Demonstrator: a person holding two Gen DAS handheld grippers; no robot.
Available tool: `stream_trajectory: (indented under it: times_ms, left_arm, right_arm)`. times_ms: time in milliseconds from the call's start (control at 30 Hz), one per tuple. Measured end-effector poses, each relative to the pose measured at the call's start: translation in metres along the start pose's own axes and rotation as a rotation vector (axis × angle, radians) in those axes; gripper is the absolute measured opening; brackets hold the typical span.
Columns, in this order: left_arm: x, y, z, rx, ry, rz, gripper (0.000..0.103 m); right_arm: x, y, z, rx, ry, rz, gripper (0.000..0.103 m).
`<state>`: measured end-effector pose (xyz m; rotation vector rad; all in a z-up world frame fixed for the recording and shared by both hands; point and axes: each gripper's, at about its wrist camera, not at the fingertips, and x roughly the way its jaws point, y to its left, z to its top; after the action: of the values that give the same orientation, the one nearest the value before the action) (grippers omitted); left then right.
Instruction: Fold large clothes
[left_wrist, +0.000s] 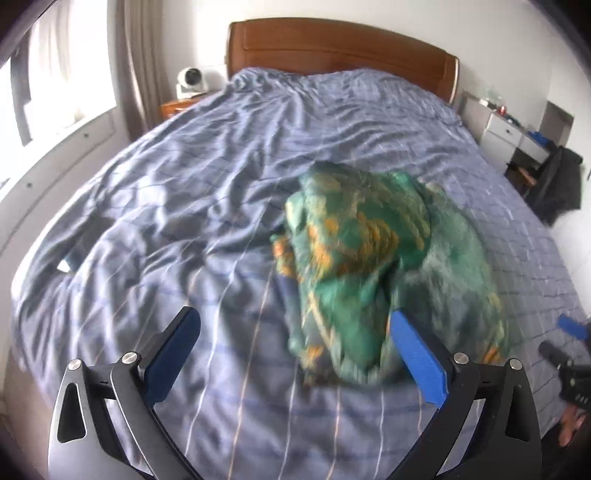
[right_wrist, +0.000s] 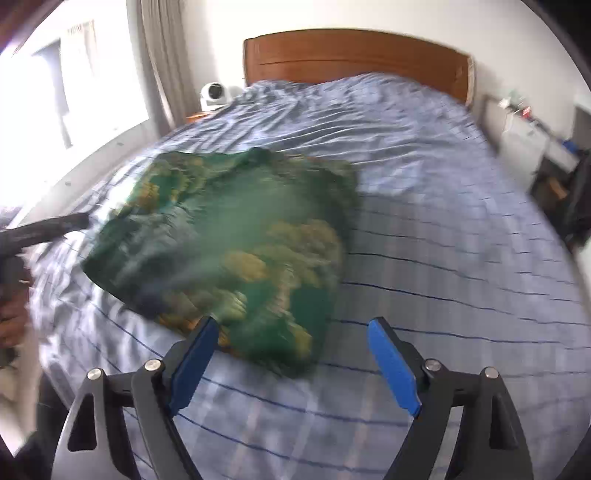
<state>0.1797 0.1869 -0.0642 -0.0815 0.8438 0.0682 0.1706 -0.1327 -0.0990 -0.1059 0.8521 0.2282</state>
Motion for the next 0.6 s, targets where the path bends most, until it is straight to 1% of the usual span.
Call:
stream_trajectory:
  times_ms: [33,100,167,267,333,400,533,567,600]
  left_arm:
    - [-0.003,0.001,-0.006,-0.003,0.002,0.018,0.103]
    - [-0.011,-0.003,-0.023,-0.023,0.01,0.085,0.103]
    - [-0.016,-0.004,-0.037,-0.047,0.026,0.074,0.102]
    - [-0.028,-0.007,-0.051,-0.12,0.006,0.049,0.102]
    - [-0.031,-0.008,-0.056,-0.145,0.014,0.054,0.102]
    - [-0.029,-0.009,-0.057,-0.148,0.028,0.071,0.102]
    - [-0.028,-0.008,-0.063,-0.137,0.013,0.112,0.102]
    - [-0.026,-0.008,-0.066,-0.122,0.022,0.107,0.102]
    - [-0.023,-0.008,-0.069,-0.108,0.048,0.102,0.102]
  right_arm:
    - [-0.005,0.0,-0.004,-0.012,0.003,-0.039,0.085]
    - [-0.009,-0.003,-0.006,-0.023,0.014,-0.09,0.085]
    - [-0.017,-0.007,-0.012,-0.021,0.01,-0.115,0.085]
    - [-0.024,-0.012,-0.014,-0.033,0.012,-0.151,0.085]
    - [-0.025,-0.014,-0.015,-0.047,0.012,-0.172,0.085]
    - [-0.028,-0.016,-0.016,-0.051,0.009,-0.18,0.085]
    - [-0.027,-0.016,-0.017,-0.052,0.014,-0.196,0.085]
    - [-0.027,-0.017,-0.017,-0.047,0.021,-0.197,0.085]
    - [-0.027,-0.018,-0.017,-0.037,0.029,-0.195,0.085]
